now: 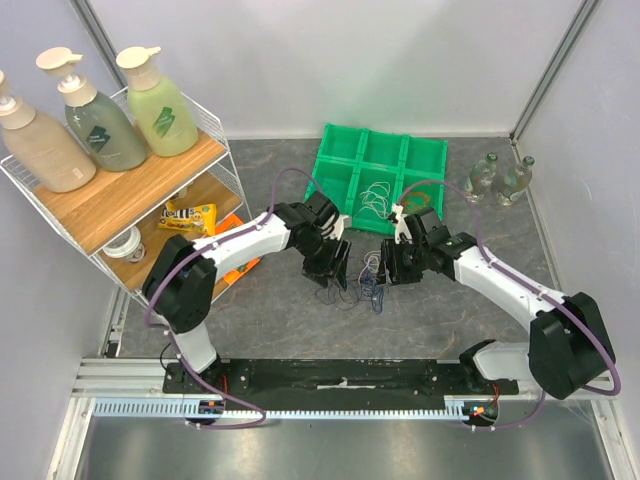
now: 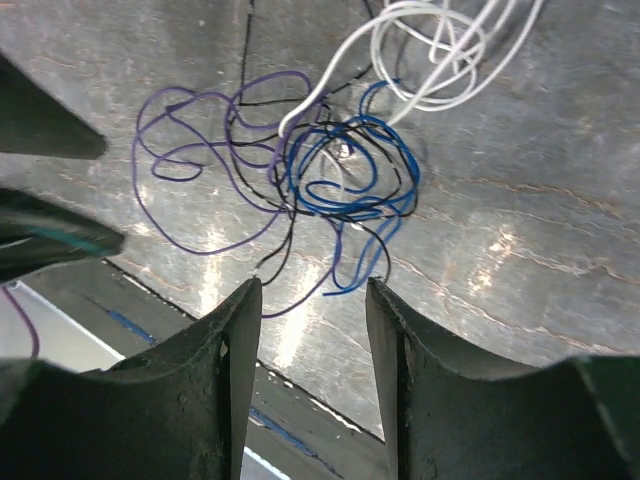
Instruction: Untangle the cables
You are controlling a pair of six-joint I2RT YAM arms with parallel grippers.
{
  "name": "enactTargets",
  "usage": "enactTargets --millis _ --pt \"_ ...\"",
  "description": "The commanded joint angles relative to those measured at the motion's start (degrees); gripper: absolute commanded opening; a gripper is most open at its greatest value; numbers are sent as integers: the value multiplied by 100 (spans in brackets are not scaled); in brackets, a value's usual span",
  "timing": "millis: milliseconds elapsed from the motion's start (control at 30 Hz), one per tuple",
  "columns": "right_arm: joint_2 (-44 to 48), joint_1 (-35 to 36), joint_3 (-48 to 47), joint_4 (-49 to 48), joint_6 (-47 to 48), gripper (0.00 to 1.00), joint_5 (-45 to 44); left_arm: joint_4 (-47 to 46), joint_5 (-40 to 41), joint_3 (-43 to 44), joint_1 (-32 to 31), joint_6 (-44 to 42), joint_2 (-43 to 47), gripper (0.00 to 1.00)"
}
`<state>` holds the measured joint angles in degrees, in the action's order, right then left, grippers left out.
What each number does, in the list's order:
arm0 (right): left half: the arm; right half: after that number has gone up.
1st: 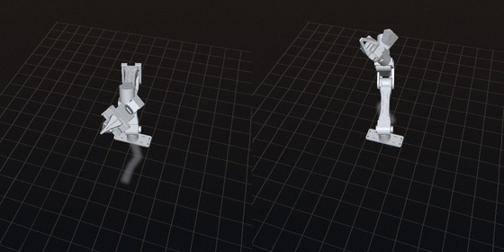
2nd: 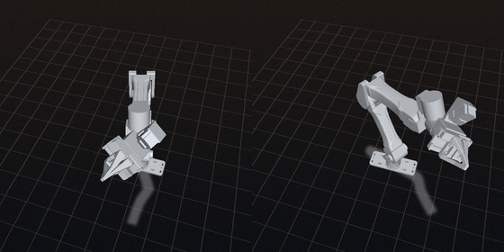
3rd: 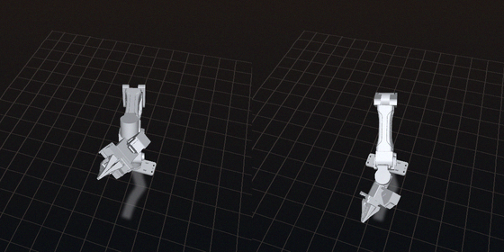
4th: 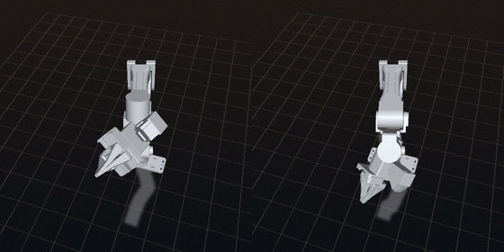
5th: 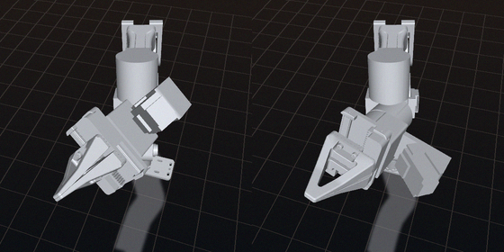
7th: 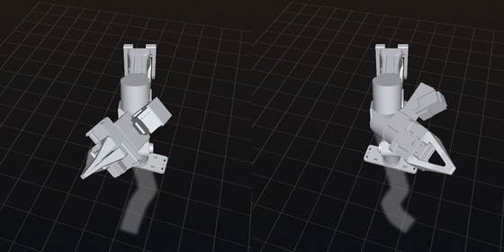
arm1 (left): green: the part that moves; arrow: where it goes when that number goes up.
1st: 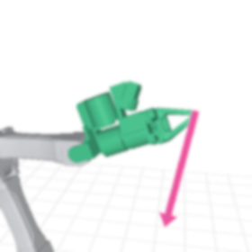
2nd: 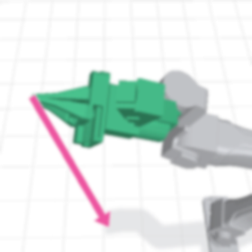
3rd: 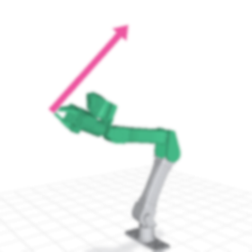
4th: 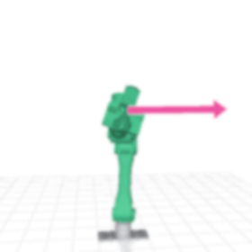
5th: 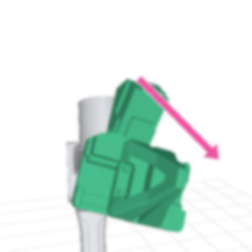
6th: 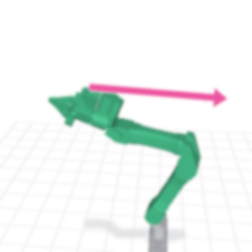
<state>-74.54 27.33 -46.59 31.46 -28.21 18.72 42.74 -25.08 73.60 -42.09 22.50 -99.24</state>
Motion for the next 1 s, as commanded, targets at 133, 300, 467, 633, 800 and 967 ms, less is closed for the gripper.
enactTargets --millis 133,300,467,633,800,967 --pt "72 97 264 -826 -229 53 536 -512 144 -311 7 -264 -306 54" --pt "-122 193 212 -870 -220 53 501 -521 389 -303 16 -307 -394 60" --pt "-324 220 238 -835 -273 53 229 -688 162 -320 43 -615 -613 48" --pt "-561 237 168 -721 -317 53 -52 -723 127 -250 42 -747 -369 11" --pt "-702 237 27 -466 -449 52 -614 -618 -110 -101 34 -625 403 2" --pt "-930 229 123 -369 -651 41 -1299 -478 -550 223 34 -571 1151 2"
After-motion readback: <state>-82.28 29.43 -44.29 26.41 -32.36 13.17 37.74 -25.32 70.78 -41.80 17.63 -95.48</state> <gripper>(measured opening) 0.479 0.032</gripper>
